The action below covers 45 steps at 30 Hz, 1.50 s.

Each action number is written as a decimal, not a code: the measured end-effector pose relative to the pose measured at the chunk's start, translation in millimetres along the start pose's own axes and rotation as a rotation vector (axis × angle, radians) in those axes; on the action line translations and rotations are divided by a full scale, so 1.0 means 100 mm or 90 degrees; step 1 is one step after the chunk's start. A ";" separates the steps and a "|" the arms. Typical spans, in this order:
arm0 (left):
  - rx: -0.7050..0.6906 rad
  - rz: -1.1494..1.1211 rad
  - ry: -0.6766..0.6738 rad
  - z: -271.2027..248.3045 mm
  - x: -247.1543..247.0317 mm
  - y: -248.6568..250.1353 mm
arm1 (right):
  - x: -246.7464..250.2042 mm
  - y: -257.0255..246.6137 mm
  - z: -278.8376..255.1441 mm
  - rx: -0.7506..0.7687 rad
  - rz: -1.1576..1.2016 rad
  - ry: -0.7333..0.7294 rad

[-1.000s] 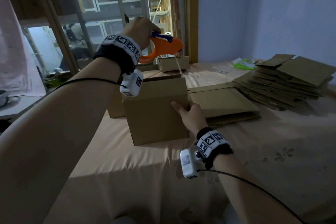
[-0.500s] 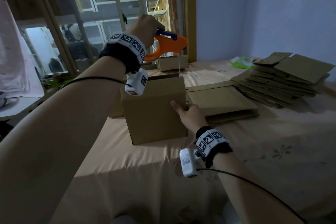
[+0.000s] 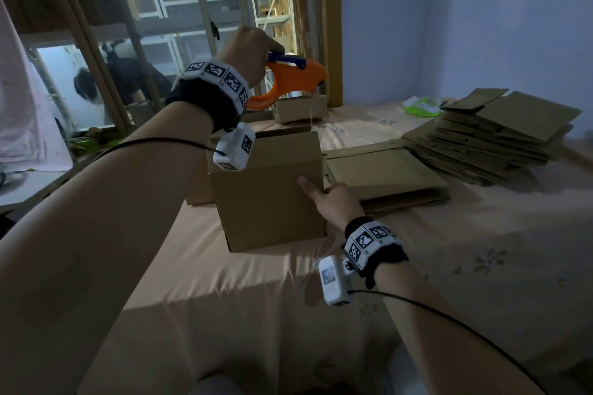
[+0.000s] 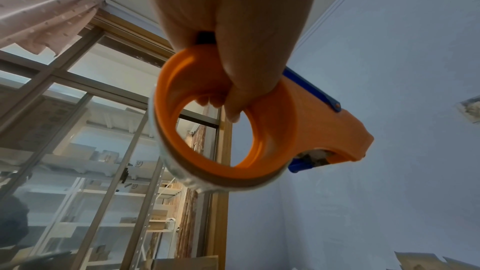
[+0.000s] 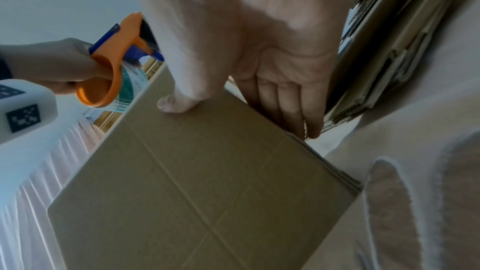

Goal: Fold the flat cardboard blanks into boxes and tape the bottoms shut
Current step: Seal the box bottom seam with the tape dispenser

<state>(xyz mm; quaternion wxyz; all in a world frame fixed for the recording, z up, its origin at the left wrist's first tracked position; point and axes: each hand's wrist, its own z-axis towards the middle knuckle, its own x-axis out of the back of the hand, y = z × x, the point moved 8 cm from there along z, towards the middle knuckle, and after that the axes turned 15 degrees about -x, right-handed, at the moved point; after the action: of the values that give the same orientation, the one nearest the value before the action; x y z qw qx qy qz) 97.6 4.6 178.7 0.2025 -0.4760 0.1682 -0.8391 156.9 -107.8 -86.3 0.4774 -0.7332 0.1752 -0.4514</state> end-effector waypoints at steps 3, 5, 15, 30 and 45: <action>0.006 0.000 -0.005 -0.03 0.00 -0.03 | -0.01 0.01 0.00 -0.018 0.020 -0.014; 0.006 0.005 -0.009 -0.04 0.02 -0.03 | -0.01 0.00 -0.01 -0.018 0.022 -0.017; 0.012 0.002 -0.039 -0.05 0.07 -0.05 | 0.29 -0.28 -0.20 -0.078 -0.237 -0.024; 0.018 -0.107 -0.035 0.05 0.11 0.05 | -0.14 -1.28 -0.72 0.354 -0.469 0.223; -0.004 -0.125 -0.012 0.09 0.05 0.23 | -0.31 -1.06 -0.46 0.266 -0.487 0.148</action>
<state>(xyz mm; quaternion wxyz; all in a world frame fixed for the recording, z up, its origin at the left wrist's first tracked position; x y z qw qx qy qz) 107.4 -19.2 176.0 0.1194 -0.4984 0.1213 -0.8501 84.0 -60.6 -4.4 0.3913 -0.5774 -0.1508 -0.7006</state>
